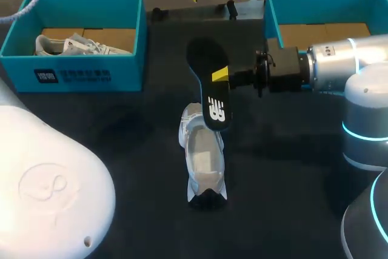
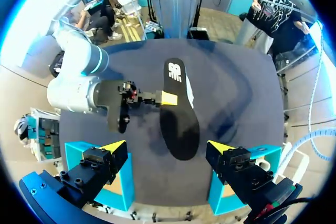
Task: Take the shoe out of the shoebox, open the shoe tongue, remove and reinsert the insole, then place the shoe into the shoebox
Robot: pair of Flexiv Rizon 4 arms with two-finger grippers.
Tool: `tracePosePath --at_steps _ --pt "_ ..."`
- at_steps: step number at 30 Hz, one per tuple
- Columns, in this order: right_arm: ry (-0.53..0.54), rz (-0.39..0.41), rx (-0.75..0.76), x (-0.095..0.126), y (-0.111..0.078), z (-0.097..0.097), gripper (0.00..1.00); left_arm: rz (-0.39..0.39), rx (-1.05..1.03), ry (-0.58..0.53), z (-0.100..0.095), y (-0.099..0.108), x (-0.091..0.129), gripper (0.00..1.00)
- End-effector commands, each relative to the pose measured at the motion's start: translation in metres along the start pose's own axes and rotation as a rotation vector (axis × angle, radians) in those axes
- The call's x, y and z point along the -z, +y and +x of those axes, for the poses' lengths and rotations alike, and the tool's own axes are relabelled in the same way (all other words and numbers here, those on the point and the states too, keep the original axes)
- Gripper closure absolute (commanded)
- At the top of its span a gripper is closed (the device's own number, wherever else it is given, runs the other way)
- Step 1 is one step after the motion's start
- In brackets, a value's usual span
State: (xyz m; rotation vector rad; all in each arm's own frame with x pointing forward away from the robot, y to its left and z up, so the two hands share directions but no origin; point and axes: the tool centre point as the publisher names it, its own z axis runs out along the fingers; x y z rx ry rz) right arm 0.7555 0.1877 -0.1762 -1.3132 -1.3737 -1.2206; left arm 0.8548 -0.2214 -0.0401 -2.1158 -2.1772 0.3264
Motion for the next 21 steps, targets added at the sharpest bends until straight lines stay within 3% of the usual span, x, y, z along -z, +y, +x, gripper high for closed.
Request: tracePosePath --at_steps 1,6,11,16,18,21 --pt "-0.001 -0.002 0.000 -0.002 -0.001 0.000 1.00 -0.006 0.001 -0.278 0.027 -0.003 -0.011 0.00" --pt "-0.001 -0.002 0.000 -0.002 -0.001 0.000 1.00 -0.039 -0.006 -0.440 0.039 -0.014 -0.018 0.00" --pt "-0.001 -0.002 0.000 -0.002 -0.001 0.000 1.00 -0.059 0.007 -0.692 0.053 -0.028 -0.018 0.00" --pt "-0.001 -0.002 0.000 -0.002 -0.001 0.000 1.00 -0.106 0.041 -0.810 0.071 -0.033 -0.017 0.00" --pt "-0.001 -0.002 0.000 -0.002 -0.001 0.000 1.00 -0.052 0.042 -0.851 0.082 -0.032 -0.012 0.00" --pt "-0.001 -0.002 0.000 -0.002 -0.001 0.000 1.00 -0.052 0.042 -0.851 0.082 -0.032 -0.012 0.00"
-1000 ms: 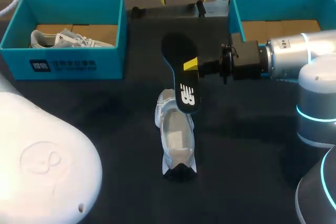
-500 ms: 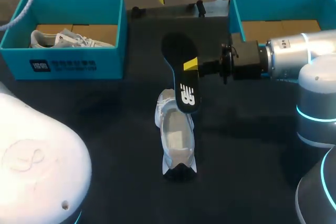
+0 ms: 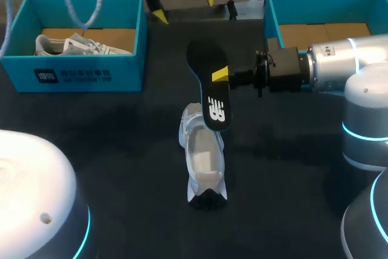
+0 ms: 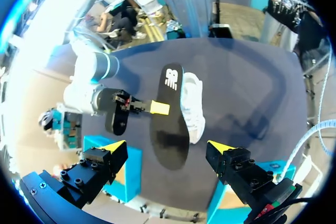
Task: Take the shoe out of the shoebox, open the shoe tongue, remove and reinsert the insole, then place the shoe into the shoebox
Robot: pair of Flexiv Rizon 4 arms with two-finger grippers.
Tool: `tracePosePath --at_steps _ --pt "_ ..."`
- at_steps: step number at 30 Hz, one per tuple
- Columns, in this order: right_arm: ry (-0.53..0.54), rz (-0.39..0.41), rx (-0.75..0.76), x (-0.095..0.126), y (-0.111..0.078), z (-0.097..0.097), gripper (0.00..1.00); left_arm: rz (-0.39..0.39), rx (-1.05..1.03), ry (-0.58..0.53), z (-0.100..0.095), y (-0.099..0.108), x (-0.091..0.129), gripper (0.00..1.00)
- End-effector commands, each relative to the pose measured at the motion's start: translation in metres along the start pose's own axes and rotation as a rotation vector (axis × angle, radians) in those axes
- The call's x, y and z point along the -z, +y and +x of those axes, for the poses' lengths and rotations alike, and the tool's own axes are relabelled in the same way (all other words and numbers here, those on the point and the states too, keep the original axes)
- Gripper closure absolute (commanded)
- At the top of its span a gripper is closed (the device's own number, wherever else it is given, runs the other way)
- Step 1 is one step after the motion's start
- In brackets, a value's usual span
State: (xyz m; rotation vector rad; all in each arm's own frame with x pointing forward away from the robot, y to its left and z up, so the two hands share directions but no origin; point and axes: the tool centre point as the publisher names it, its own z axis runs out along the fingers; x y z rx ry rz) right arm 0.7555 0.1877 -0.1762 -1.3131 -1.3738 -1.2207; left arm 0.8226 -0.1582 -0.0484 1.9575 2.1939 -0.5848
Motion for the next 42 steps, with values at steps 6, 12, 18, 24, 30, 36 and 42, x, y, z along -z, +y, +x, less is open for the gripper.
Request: tracePosePath --at_steps 6,12,18,24,30,36,42 --pt "-0.001 -0.002 0.000 -0.002 -0.001 0.000 1.00 -0.003 0.001 -0.554 0.018 -0.003 0.002 0.00" --pt "-0.001 -0.002 0.000 -0.002 -0.001 0.000 1.00 -0.029 -0.064 -0.570 0.017 -0.008 -0.012 0.00" --pt "-0.001 -0.002 0.000 -0.002 -0.001 0.000 1.00 -0.013 -0.153 -0.770 0.040 -0.005 -0.023 0.00" --pt "-0.001 -0.002 0.000 -0.002 -0.001 0.000 1.00 0.010 -0.168 -0.818 0.049 -0.008 -0.024 0.00" --pt "-0.001 -0.002 0.000 -0.002 -0.001 0.000 1.00 0.010 -0.168 -0.818 0.049 -0.008 -0.024 0.00" --pt "-0.001 -0.002 0.000 -0.002 -0.001 0.000 1.00 -0.022 -0.223 -0.965 0.062 -0.013 -0.067 0.00" --pt "-0.001 -0.002 0.000 -0.002 -0.001 0.000 1.00 0.029 -0.191 -1.028 0.077 -0.013 -0.077 0.00"
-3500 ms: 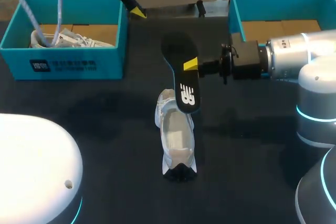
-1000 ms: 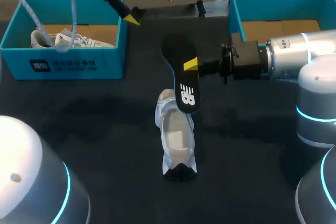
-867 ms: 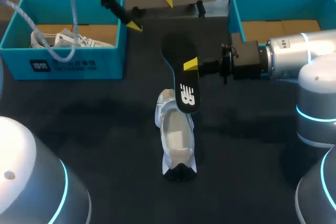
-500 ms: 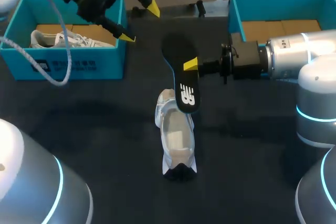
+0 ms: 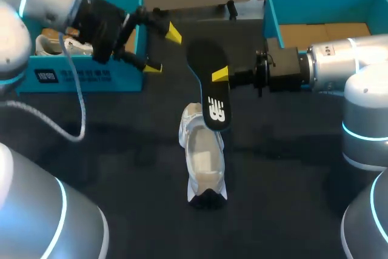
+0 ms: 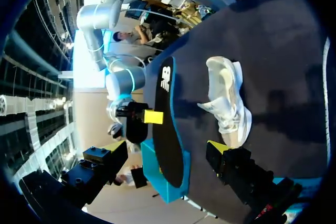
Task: Take the shoe out of the shoebox, open the shoe tongue, remove and reinsert the insole, then place the shoe into the shoebox
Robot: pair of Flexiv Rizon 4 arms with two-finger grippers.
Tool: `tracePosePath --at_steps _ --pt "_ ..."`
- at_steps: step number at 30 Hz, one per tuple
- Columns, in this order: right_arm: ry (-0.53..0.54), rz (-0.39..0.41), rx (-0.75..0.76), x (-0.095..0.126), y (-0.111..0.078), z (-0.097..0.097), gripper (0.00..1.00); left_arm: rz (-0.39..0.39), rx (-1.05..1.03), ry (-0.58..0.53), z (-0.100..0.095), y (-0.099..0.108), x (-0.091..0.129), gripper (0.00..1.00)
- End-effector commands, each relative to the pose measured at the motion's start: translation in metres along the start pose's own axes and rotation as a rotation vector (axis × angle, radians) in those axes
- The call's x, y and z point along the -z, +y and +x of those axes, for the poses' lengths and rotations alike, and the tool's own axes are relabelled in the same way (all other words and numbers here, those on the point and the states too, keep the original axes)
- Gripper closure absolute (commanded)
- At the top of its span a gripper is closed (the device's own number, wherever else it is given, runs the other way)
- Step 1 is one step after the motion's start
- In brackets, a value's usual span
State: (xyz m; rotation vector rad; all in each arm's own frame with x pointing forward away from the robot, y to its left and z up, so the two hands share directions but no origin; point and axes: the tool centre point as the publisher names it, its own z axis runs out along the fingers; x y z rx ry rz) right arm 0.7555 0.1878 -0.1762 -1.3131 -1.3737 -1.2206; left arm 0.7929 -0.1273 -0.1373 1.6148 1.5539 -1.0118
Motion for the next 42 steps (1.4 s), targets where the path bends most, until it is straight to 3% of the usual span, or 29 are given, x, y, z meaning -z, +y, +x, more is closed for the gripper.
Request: tracePosePath --at_steps 1,11,15,20,32,36,42 --pt "-0.001 -0.002 0.000 -0.001 -0.001 0.000 1.00 -0.002 0.020 -0.348 0.011 -0.005 0.005 0.00" --pt "-0.001 -0.002 0.000 -0.001 -0.001 0.000 1.00 -0.002 0.020 -0.348 0.011 -0.005 0.005 0.00" --pt "-0.001 -0.002 0.000 -0.001 -0.001 0.000 1.00 -0.067 -0.012 -0.357 0.014 -0.005 -0.011 0.00" --pt "-0.001 -0.002 0.000 -0.001 -0.001 0.000 1.00 -0.069 0.000 -0.431 0.018 0.001 -0.021 0.00" --pt "-0.001 -0.002 0.000 -0.001 -0.001 0.000 1.00 -0.047 0.010 -0.433 0.018 0.003 -0.026 0.00" --pt "0.028 -0.002 -0.018 -0.006 -0.002 -0.003 1.00 -0.096 -0.001 -0.449 0.019 0.007 -0.035 0.00" --pt "0.062 -0.025 -0.035 -0.008 -0.006 -0.003 1.00 -0.100 0.001 -0.464 0.017 0.011 -0.045 0.00"
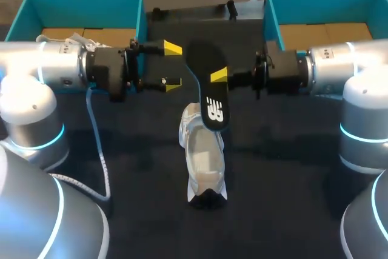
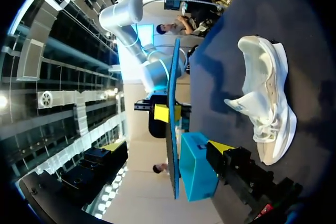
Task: Take the shoe out of the shoebox, open the shoe tongue, remove and reinsert the insole, then place the shoe into the shoebox
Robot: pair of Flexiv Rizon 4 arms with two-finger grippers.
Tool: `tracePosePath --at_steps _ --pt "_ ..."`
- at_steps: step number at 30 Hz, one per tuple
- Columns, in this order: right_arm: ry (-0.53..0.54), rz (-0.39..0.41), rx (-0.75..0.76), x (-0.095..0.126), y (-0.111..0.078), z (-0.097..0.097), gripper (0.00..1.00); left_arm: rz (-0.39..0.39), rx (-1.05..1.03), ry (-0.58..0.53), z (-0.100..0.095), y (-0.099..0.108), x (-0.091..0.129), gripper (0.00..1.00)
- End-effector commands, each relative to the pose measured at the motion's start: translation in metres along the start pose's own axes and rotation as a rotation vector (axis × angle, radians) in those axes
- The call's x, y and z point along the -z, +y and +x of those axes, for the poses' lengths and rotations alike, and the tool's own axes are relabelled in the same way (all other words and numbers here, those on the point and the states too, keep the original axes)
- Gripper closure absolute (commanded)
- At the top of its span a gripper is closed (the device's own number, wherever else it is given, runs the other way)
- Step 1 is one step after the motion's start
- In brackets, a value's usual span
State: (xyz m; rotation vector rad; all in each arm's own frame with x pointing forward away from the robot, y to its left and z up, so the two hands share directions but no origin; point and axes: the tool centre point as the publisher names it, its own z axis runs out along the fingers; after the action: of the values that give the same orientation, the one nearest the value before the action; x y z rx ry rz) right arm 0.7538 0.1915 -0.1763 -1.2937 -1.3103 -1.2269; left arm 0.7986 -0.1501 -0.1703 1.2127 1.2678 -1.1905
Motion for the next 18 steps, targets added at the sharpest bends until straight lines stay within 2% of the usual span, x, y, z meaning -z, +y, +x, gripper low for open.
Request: tracePosePath --at_steps 1,10,14,16,18 --pt "0.014 -0.026 -0.002 -0.004 -0.005 -0.004 1.00 -0.009 0.004 -0.014 0.004 0.001 -0.011 0.00" --pt "0.023 -0.048 -0.008 -0.009 -0.007 -0.008 1.00 -0.027 0.024 -0.010 0.009 0.001 -0.025 0.00" --pt "0.023 -0.048 -0.008 -0.009 -0.007 -0.008 1.00 -0.033 0.034 -0.005 0.011 0.001 -0.032 0.15" --pt "0.023 -0.048 -0.008 -0.009 -0.007 -0.008 1.00 -0.032 0.034 -0.003 0.013 -0.001 -0.035 0.27" --pt "0.023 -0.048 -0.008 -0.009 -0.007 -0.008 1.00 -0.040 0.030 0.011 0.016 -0.002 -0.039 0.29"
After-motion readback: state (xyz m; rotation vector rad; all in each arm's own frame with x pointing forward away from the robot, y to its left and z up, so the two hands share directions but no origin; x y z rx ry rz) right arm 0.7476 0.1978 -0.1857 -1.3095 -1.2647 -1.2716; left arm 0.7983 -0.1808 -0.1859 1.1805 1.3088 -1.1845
